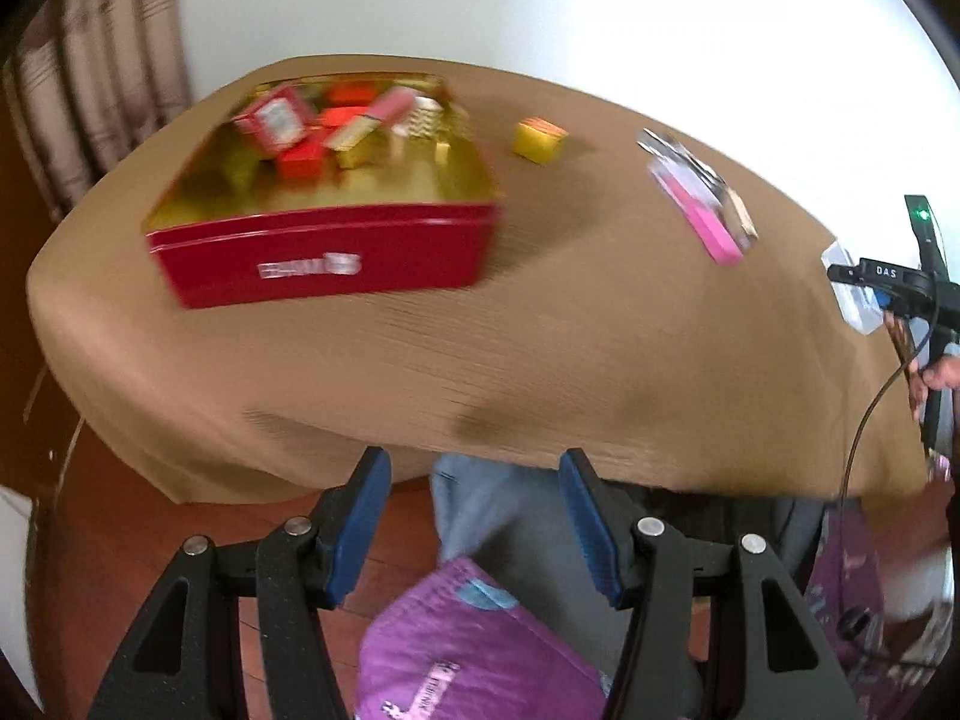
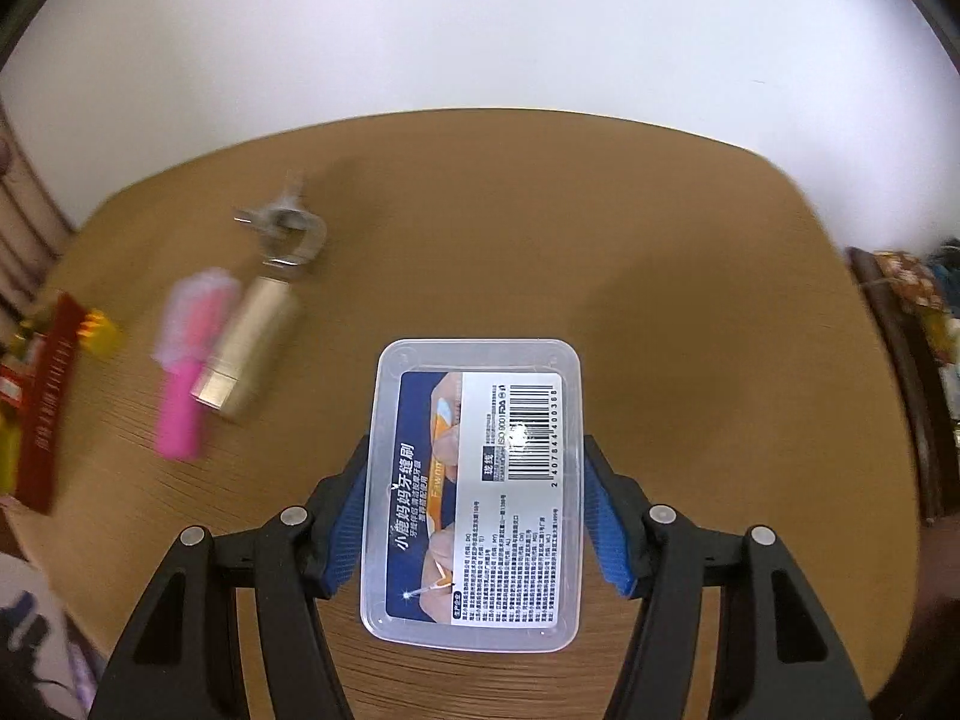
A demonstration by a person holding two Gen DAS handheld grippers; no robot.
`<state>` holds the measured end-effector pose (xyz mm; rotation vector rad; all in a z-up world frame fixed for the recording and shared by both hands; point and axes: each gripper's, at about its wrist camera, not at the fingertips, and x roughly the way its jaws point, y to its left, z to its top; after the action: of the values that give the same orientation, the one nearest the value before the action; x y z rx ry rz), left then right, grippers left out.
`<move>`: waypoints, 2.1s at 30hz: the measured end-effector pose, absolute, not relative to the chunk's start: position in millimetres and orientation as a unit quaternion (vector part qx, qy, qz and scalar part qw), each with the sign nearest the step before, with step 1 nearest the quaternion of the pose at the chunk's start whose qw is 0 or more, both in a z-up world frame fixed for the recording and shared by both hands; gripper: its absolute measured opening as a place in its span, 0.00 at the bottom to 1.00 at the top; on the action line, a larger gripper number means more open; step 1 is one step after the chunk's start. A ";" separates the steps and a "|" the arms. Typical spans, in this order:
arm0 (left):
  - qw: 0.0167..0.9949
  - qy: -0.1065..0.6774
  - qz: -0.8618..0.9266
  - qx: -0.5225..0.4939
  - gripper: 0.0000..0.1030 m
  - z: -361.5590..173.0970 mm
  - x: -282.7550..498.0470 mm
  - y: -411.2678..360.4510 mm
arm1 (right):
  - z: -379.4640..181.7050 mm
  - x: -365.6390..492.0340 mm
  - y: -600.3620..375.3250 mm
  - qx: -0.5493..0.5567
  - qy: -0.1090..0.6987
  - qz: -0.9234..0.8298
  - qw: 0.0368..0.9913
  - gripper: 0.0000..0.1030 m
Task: Organize rigid objects
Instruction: 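Grasp the steel spring clip with the left gripper while the right gripper holds the case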
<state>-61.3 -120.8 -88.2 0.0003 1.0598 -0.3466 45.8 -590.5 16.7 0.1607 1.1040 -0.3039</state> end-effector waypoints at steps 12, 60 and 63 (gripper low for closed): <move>0.814 0.497 -0.300 -0.022 0.58 7.0 15.4 -249.6 | -10.1 22.3 -649.4 0.087 0.512 -0.148 0.842 0.58; 0.704 0.663 -0.227 -0.111 0.58 -105.1 244.0 -442.5 | -21.4 8.4 -664.8 0.102 0.456 -0.108 0.877 0.60; 0.705 0.667 -0.214 -0.113 0.58 -107.5 251.1 -443.4 | -21.2 7.8 -664.6 0.103 0.456 -0.108 0.877 0.60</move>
<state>251.1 -443.4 -107.5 -0.2520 1.4829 -0.4767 7.8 -664.6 -21.2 0.2145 0.9516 -0.2253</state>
